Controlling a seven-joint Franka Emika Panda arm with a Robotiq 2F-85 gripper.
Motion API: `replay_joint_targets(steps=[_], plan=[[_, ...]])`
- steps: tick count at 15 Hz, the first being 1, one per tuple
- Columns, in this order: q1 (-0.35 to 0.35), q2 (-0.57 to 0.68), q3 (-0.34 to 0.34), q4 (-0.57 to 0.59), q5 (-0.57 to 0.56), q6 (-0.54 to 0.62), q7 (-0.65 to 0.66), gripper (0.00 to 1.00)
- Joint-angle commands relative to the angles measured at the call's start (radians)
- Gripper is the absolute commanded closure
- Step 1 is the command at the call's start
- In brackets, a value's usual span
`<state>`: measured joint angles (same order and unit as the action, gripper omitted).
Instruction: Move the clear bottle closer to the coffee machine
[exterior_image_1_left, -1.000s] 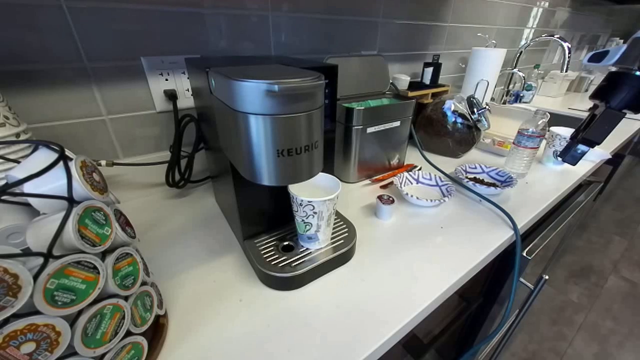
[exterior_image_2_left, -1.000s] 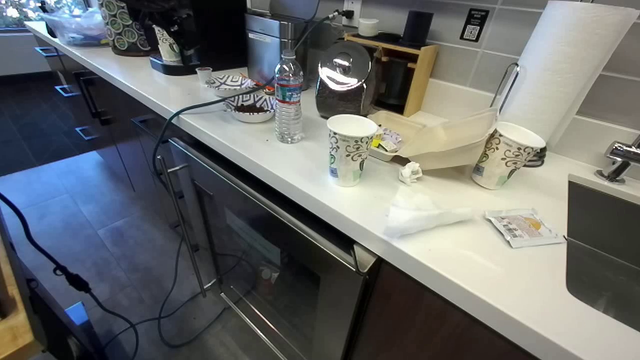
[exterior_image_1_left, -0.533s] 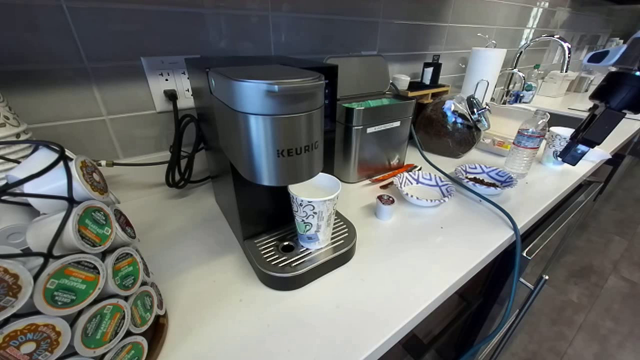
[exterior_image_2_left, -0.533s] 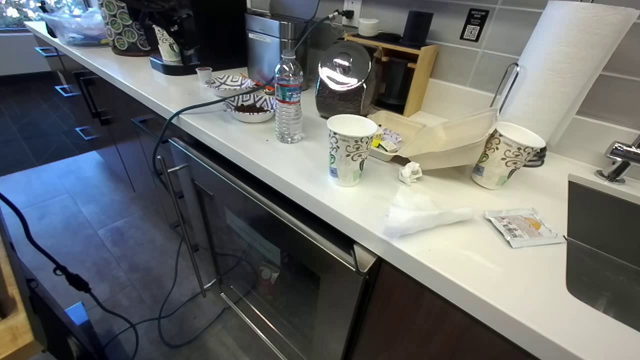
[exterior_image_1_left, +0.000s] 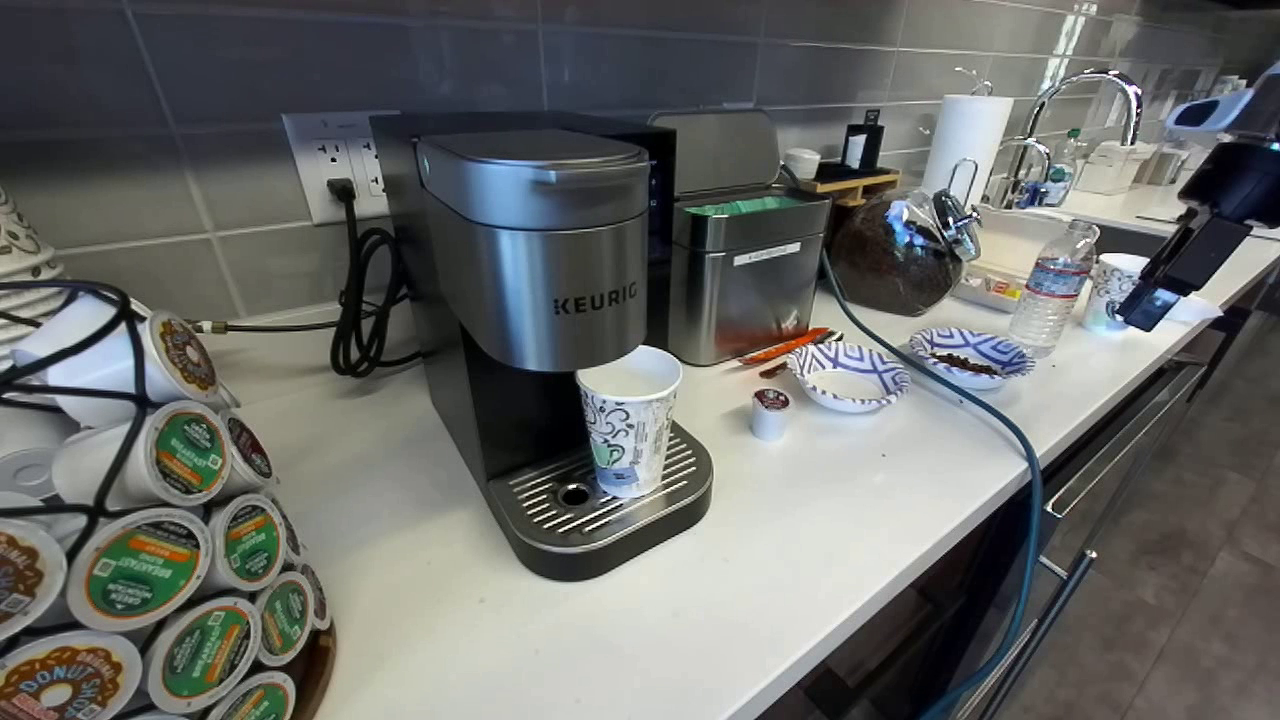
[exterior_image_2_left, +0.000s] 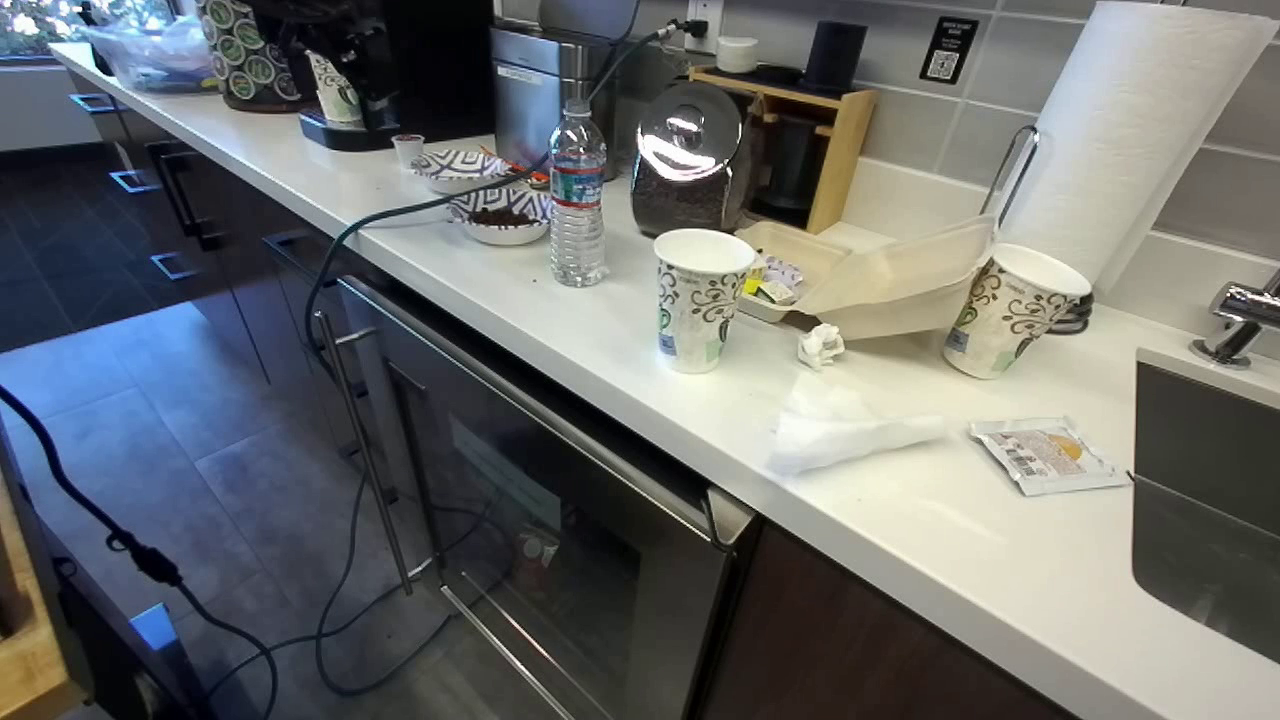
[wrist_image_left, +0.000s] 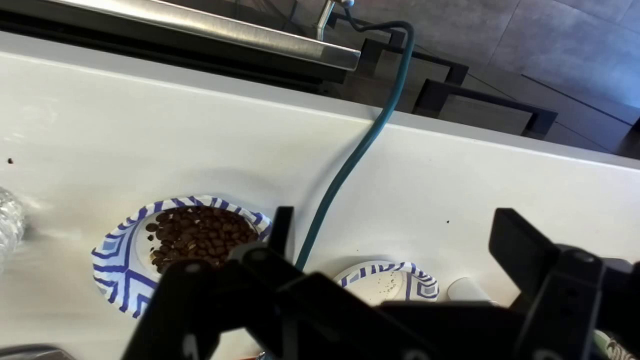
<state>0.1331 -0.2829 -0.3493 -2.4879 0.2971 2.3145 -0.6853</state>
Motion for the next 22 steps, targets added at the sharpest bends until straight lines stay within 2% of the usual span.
replay_joint_targets(steps=[1,9,15,18,22], plan=[[-0.05,0.005,0.049,0.002,0.018,-0.006,-0.012,0.0],[-0.051,0.005,0.049,0.003,0.019,0.003,-0.008,0.0],[-0.176,-0.108,0.041,0.022,-0.002,0.026,0.07,0.0],[-0.23,-0.141,0.033,0.049,-0.026,0.12,0.104,0.0],[-0.275,-0.065,0.046,0.092,-0.137,0.321,0.141,0.0]])
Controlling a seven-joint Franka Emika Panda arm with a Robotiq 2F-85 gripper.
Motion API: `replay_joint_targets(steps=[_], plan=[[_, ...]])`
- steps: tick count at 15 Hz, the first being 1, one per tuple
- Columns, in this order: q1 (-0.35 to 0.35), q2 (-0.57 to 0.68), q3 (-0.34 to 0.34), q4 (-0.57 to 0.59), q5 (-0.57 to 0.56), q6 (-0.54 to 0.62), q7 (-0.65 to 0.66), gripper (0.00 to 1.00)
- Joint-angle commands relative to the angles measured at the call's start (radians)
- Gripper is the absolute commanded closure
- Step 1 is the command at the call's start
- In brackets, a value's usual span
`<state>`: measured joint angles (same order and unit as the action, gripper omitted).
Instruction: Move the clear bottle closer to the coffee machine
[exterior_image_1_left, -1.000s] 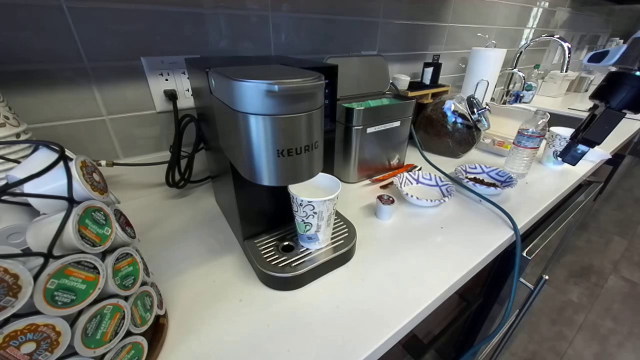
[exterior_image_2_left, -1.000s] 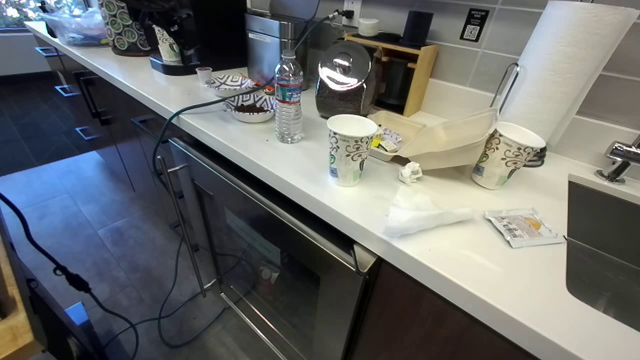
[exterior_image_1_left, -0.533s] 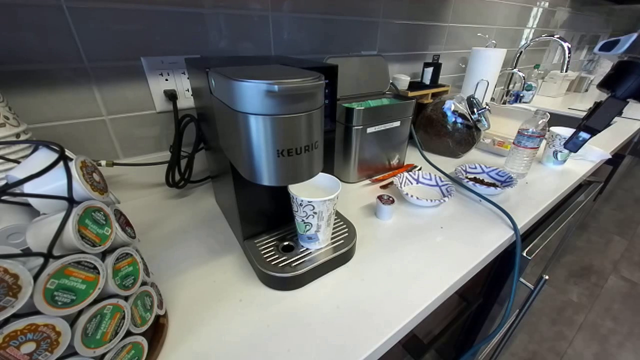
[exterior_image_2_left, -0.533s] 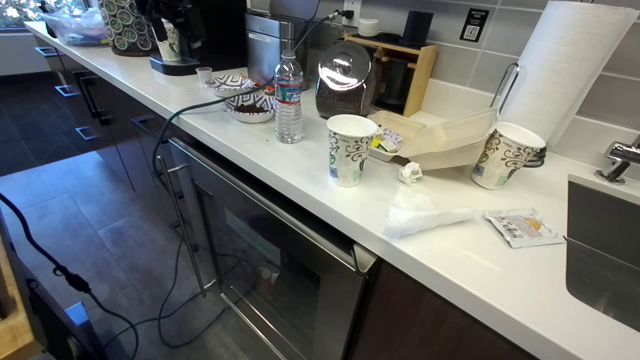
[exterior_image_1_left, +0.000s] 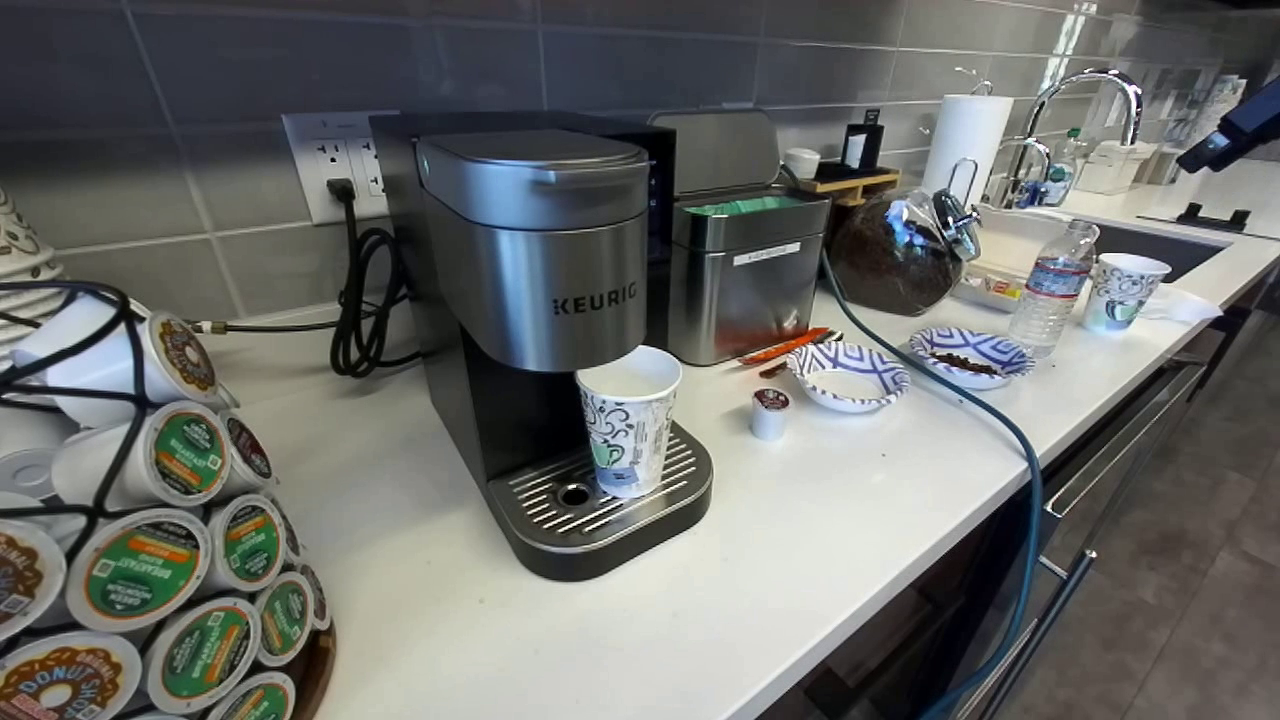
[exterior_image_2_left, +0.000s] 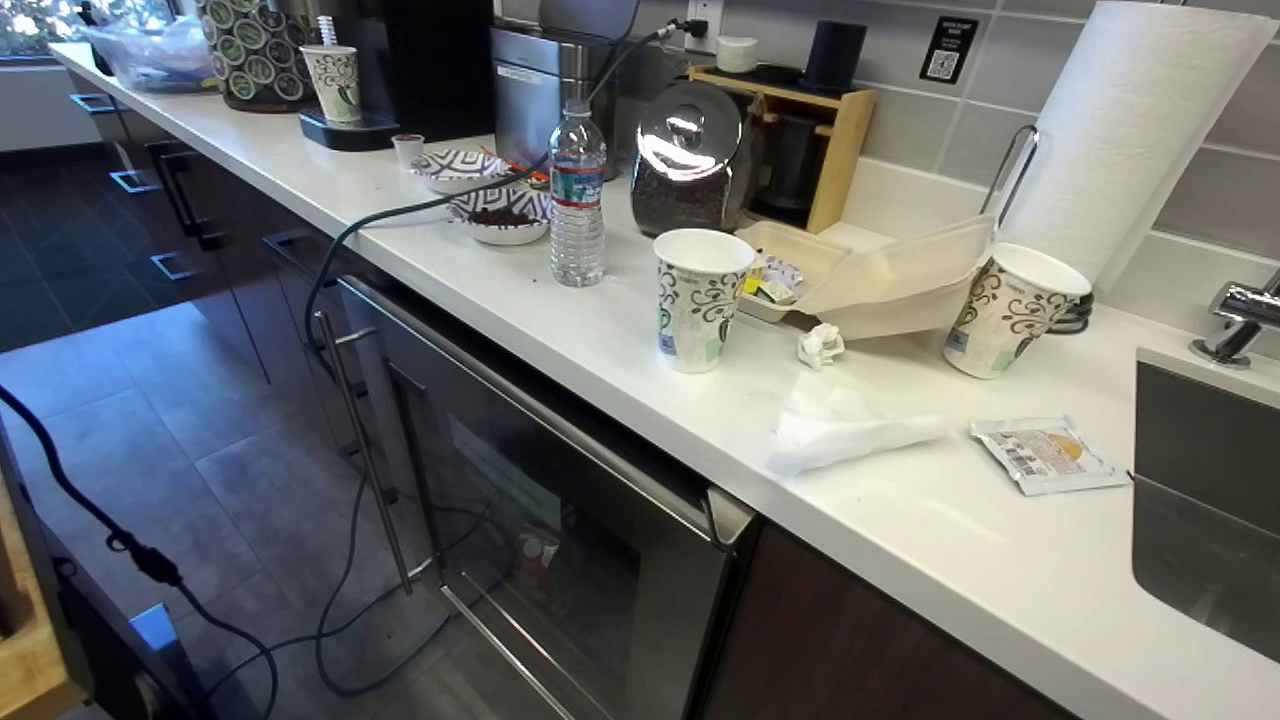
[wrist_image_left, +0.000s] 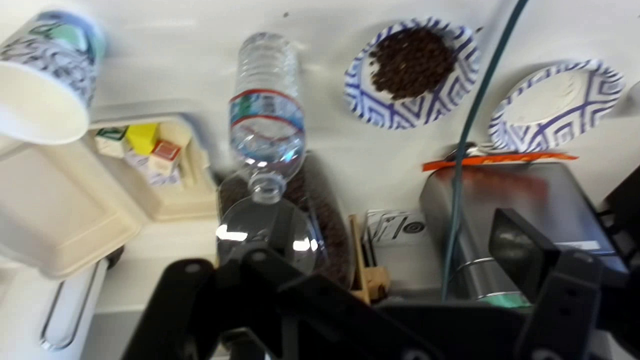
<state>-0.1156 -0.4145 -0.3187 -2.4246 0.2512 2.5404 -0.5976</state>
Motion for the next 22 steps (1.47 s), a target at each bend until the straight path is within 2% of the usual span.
replay_joint_targets(steps=[1,3,6,8,11,12,14,19,22], plan=[[-0.027,0.094,0.012,0.045,-0.128,0.101,0.054,0.0],[-0.005,0.145,-0.007,0.087,-0.157,0.069,0.03,0.0],[0.059,0.209,-0.049,0.164,-0.047,0.019,-0.081,0.0],[0.061,0.258,-0.054,0.219,0.013,-0.002,-0.116,0.0],[0.028,0.321,-0.053,0.284,0.104,-0.055,-0.113,0.0],[0.016,0.269,-0.017,0.226,0.053,-0.002,-0.093,0.0],[0.001,0.302,-0.018,0.258,0.076,-0.022,-0.094,0.0],[-0.047,0.398,0.017,0.296,-0.068,-0.019,0.039,0.0],[-0.062,0.429,0.033,0.318,-0.099,-0.027,0.074,0.0]])
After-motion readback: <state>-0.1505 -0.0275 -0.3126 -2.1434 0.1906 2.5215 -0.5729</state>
